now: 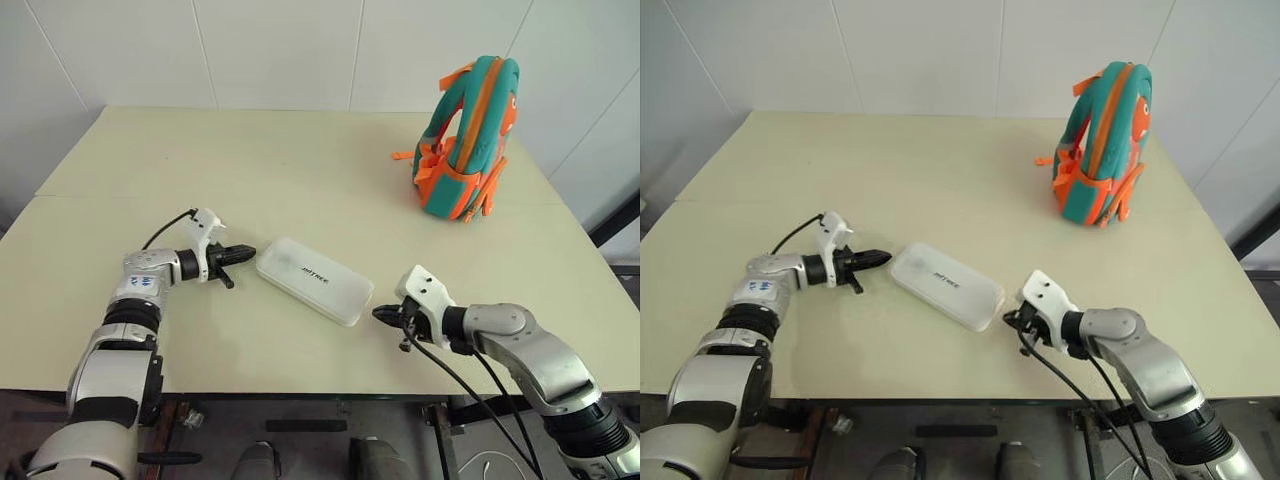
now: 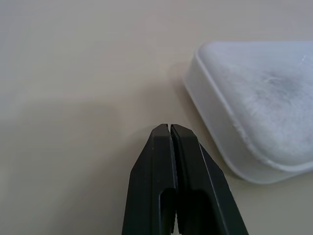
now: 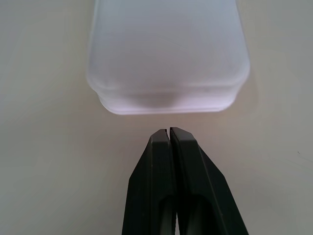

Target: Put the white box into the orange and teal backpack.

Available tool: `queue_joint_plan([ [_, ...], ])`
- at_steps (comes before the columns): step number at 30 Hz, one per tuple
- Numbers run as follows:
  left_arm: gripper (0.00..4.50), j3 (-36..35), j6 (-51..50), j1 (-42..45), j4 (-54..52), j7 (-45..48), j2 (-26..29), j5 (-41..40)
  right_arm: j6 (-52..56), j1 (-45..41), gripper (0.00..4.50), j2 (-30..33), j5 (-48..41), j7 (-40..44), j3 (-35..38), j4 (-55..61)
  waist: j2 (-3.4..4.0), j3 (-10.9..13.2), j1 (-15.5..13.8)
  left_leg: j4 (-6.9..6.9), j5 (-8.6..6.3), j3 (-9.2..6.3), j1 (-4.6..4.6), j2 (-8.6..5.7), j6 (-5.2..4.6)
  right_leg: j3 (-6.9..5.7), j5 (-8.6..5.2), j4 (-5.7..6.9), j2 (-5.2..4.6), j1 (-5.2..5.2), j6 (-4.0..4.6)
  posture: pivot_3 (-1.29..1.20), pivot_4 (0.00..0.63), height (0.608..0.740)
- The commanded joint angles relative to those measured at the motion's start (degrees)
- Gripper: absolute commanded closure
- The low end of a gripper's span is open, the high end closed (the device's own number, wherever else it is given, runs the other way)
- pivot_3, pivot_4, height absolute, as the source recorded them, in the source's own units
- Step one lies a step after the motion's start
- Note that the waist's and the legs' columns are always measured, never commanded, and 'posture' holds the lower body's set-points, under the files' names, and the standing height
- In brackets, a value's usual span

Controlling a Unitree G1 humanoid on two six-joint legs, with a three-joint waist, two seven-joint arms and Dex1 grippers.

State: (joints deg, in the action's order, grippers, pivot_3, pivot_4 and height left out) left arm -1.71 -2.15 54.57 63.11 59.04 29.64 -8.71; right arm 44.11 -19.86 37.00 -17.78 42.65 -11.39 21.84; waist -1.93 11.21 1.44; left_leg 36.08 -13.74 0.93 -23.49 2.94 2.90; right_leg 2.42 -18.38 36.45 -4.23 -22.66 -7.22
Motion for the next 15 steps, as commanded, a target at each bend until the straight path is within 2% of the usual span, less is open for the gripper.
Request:
queue_joint_plan([
  [1,4.42,-1.0,1.6,2.5,0.9,1.5,-0.2,0.1,0.7,-1.5,4.42,-0.8,-0.5,0.0,-0.5,2.5,0.0,0.0,0.1,0.0,0.0,0.0,0.0,0.0,0.0,0.0,0.0,0.0,0.0,0.0,-0.01,0.0,0.15,0.74],
  [10,4.42,0.2,2.7,1.3,-1.2,6.5,-0.9,0.9,1.4,-3.4,4.42,-1.7,-1.6,1.4,-1.1,3.1,0.0,0.0,0.0,-0.01,0.0,-0.01,0.0,0.0,0.0,0.0,0.0,-0.01,0.0,0.0,-0.01,0.0,0.15,0.74],
  [15,4.42,1.9,-3.1,-3.6,-10.4,13.1,0.9,-0.1,1.1,-4.0,4.42,-0.8,-1.5,3.1,-1.0,3.0,0.0,0.0,0.2,-0.04,0.0,0.0,0.01,0.01,0.0,0.0,0.0,-0.01,0.0,0.0,0.0,0.0,0.15,0.74],
])
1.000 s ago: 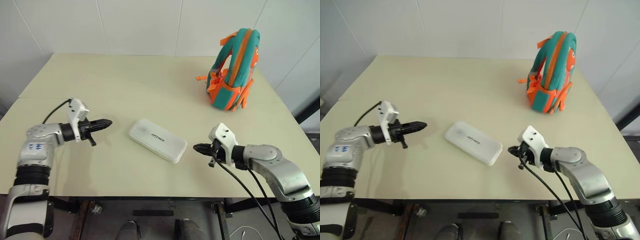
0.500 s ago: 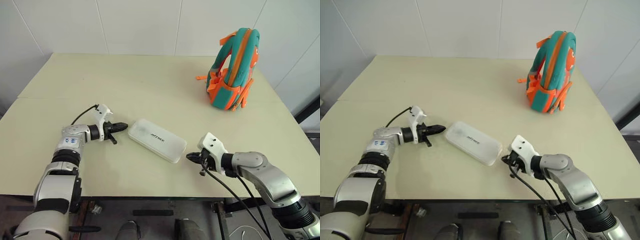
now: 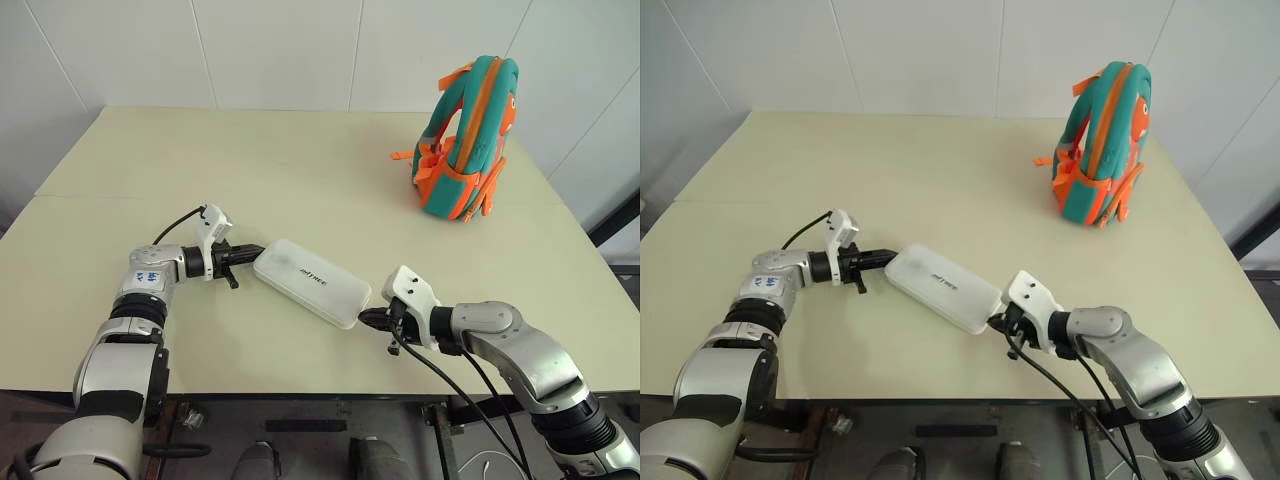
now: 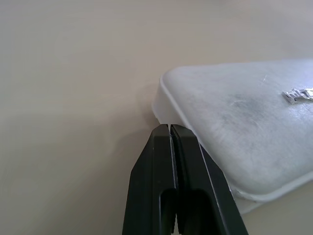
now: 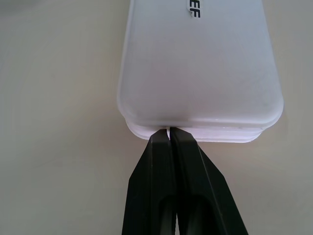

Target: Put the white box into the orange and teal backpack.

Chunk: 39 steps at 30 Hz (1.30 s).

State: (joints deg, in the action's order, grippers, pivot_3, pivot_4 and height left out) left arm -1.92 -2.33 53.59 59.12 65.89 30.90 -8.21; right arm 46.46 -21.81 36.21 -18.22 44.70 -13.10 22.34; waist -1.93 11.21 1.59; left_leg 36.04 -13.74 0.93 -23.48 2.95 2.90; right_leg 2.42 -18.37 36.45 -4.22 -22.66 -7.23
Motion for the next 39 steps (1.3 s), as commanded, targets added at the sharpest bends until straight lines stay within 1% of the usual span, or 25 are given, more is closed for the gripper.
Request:
queue_joint_plan([
  [1,4.42,3.0,-4.8,-4.5,-9.7,7.6,0.5,-0.6,-1.7,-2.2,4.42,0.7,-0.8,1.7,0.7,2.2,0.0,0.0,0.1,-0.01,0.0,0.0,0.0,0.0,0.0,0.01,0.0,0.0,0.0,0.0,0.0,0.0,0.15,0.74],
  [5,4.42,5.1,-12.6,-12.5,-24.1,9.8,4.3,-1.3,-2.7,-2.8,4.42,2.7,-0.5,3.7,1.1,1.1,0.0,0.0,0.0,-0.01,-0.01,0.01,0.01,0.01,0.01,0.02,-0.01,-0.01,-0.01,0.0,0.02,0.0,0.15,0.74],
  [10,4.42,5.2,-21.4,-19.1,-37.6,9.4,7.3,-3.3,-4.2,-3.7,4.42,4.5,0.0,5.9,1.5,-1.0,0.0,0.0,-0.2,0.01,-0.01,-0.02,0.1,0.01,0.0,0.05,-0.02,0.02,-0.02,0.1,0.05,0.0,0.15,0.74],
  [13,4.42,4.6,-24.8,-21.3,-42.9,8.3,8.2,-4.4,-5.4,-4.2,4.42,5.0,0.7,6.8,1.4,-2.4,0.0,0.0,-0.1,0.04,0.0,-0.07,0.08,0.0,-0.01,0.04,-0.03,0.02,-0.01,0.11,0.05,0.0,0.15,0.74],
  [15,4.42,3.7,-26.2,-21.8,-44.5,6.9,8.8,-4.7,-6.1,-4.4,4.42,5.2,1.1,7.2,1.3,-3.1,0.0,0.0,-0.1,0.03,0.0,-0.07,0.09,0.0,-0.01,0.06,-0.03,0.03,-0.01,0.11,0.05,0.0,0.15,0.74],
  [23,4.42,-1.0,-26.2,-20.3,-40.7,-0.2,11.5,-4.3,-7.0,-3.9,4.42,6.2,1.6,7.7,1.7,-4.0,0.0,0.0,0.0,-0.02,-0.01,-0.06,0.09,0.02,-0.01,0.05,-0.04,0.03,-0.01,0.05,0.08,0.0,0.15,0.74],
  [29,4.42,-0.8,-26.5,-18.2,-37.6,-3.8,12.0,-3.3,-7.1,-3.8,4.42,6.3,1.6,7.5,1.7,-4.0,0.0,0.0,-0.1,0.0,-0.01,-0.05,0.08,0.0,-0.01,0.06,-0.04,0.02,-0.02,0.06,0.08,0.0,0.15,0.74],
  [32,4.42,-0.8,-22.0,-15.6,-32.9,-6.3,10.1,-2.5,-7.2,-4.1,4.42,6.0,1.6,7.4,1.6,-4.3,0.0,0.0,-0.2,0.0,-0.01,-0.05,0.07,0.0,-0.01,0.05,-0.04,0.02,-0.02,0.06,0.08,0.0,0.15,0.74],
  [34,4.42,-1.0,-19.1,-13.2,-28.9,-7.6,7.6,-2.8,-7.4,-4.4,4.42,5.9,1.7,7.5,1.4,-4.7,0.0,0.0,-0.3,0.02,-0.01,-0.05,0.06,-0.01,-0.01,0.05,-0.04,0.01,-0.02,0.06,0.07,0.0,0.15,0.74],
  [39,4.42,-0.4,-15.3,-10.6,-24.2,-6.2,4.4,-3.3,-7.4,-4.6,4.42,5.6,1.6,7.4,1.1,-4.7,0.0,0.0,-0.2,0.01,-0.01,-0.04,0.04,-0.02,-0.02,0.05,-0.03,-0.01,-0.02,0.05,0.06,0.0,0.15,0.74],
])
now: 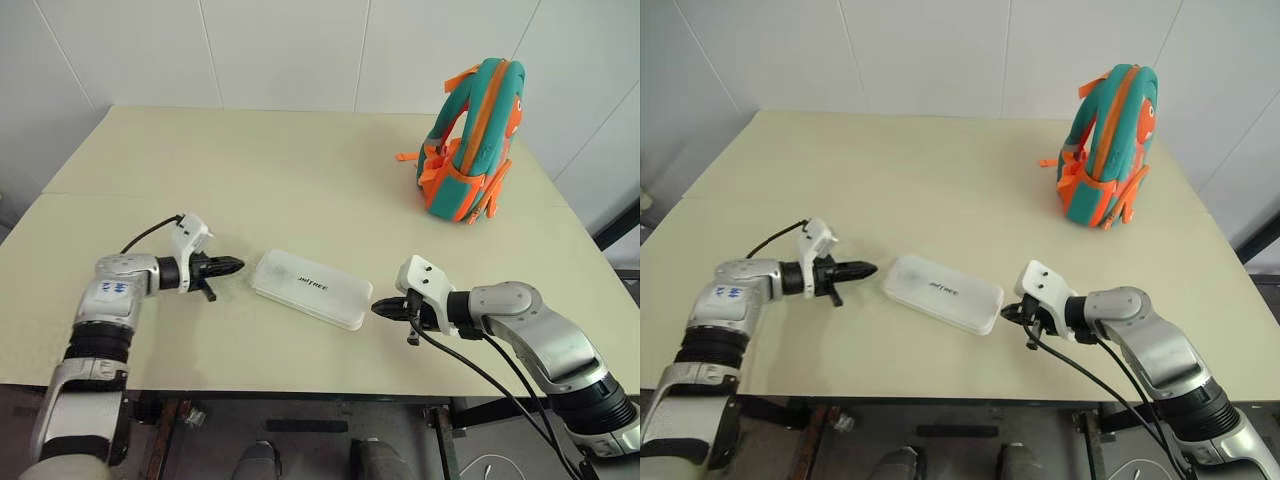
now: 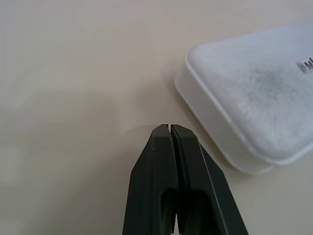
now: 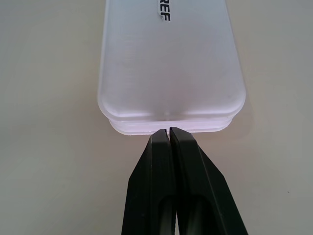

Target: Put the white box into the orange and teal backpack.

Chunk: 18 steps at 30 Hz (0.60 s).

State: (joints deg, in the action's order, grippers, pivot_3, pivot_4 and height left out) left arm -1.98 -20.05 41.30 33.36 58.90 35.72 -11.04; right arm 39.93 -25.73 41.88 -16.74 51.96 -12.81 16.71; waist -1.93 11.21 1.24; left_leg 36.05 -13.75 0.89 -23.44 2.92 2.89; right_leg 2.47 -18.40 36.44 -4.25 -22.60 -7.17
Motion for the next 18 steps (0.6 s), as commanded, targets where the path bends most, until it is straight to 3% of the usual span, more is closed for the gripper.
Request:
queue_joint_plan([
  [1,4.42,0.0,2.8,2.2,2.5,1.2,-1.0,-0.3,-0.8,-0.7,4.42,-0.2,0.1,0.1,0.8,1.1,0.0,0.0,0.3,-0.01,0.0,0.01,0.0,0.0,0.0,0.0,0.0,0.0,0.0,-0.01,0.0,0.0,0.15,0.74],
  [11,4.42,1.9,2.3,2.2,1.8,5.7,-2.1,-0.8,0.0,-0.1,4.42,-0.5,-0.8,-0.2,1.2,2.3,0.0,0.0,0.2,0.0,0.0,0.03,-0.01,0.01,0.0,0.01,0.0,0.01,0.01,-0.04,-0.01,0.0,0.15,0.74],
  [18,4.42,3.2,-3.4,-1.7,-7.7,9.6,0.4,-2.1,0.5,0.2,4.42,-0.5,-2.2,0.9,1.2,3.5,0.0,0.0,0.3,-0.03,-0.01,0.03,-0.01,0.02,0.01,0.02,-0.01,0.0,0.01,-0.04,0.0,0.0,0.15,0.74],
])
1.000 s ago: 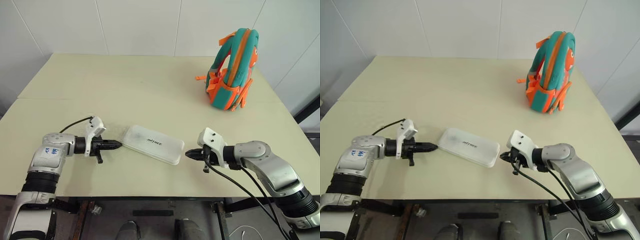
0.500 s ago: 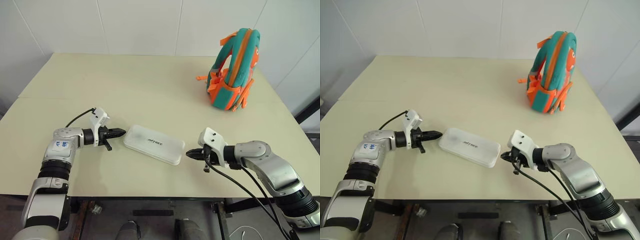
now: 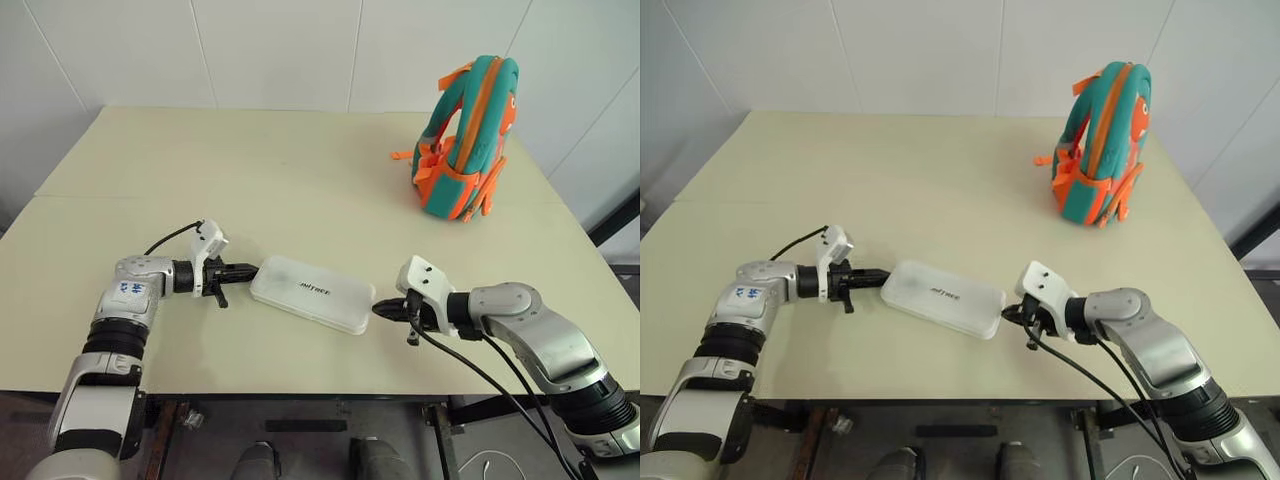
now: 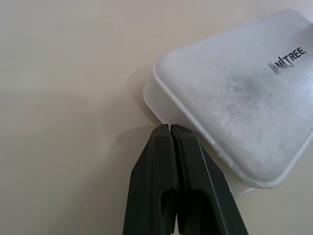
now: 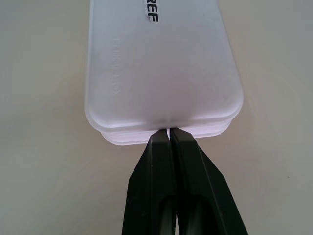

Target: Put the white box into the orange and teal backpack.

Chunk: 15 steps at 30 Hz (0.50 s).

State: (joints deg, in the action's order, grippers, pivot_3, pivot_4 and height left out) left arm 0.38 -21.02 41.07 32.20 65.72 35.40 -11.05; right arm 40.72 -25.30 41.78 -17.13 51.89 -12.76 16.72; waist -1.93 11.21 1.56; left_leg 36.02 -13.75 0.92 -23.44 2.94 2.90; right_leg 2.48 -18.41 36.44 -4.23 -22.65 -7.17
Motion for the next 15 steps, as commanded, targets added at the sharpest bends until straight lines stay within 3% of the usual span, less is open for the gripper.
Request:
queue_joint_plan([
  [1,4.42,1.0,-3.6,-2.2,-8.4,3.2,1.3,-2.2,-0.3,-0.2,4.42,-0.4,-1.9,1.2,1.1,3.6,0.0,0.0,0.0,0.01,0.0,0.0,0.0,0.0,0.0,0.0,0.0,0.01,0.0,0.0,0.0,0.0,0.15,0.74],
  [15,4.42,0.6,-16.4,-11.6,-27.6,2.5,5.3,-5.1,-0.8,-0.4,4.42,-0.1,-2.0,3.8,1.1,3.8,0.0,0.0,0.0,0.0,0.0,-0.02,0.01,0.01,0.0,0.01,-0.02,0.01,-0.01,0.01,0.03,0.0,0.15,0.74],
])
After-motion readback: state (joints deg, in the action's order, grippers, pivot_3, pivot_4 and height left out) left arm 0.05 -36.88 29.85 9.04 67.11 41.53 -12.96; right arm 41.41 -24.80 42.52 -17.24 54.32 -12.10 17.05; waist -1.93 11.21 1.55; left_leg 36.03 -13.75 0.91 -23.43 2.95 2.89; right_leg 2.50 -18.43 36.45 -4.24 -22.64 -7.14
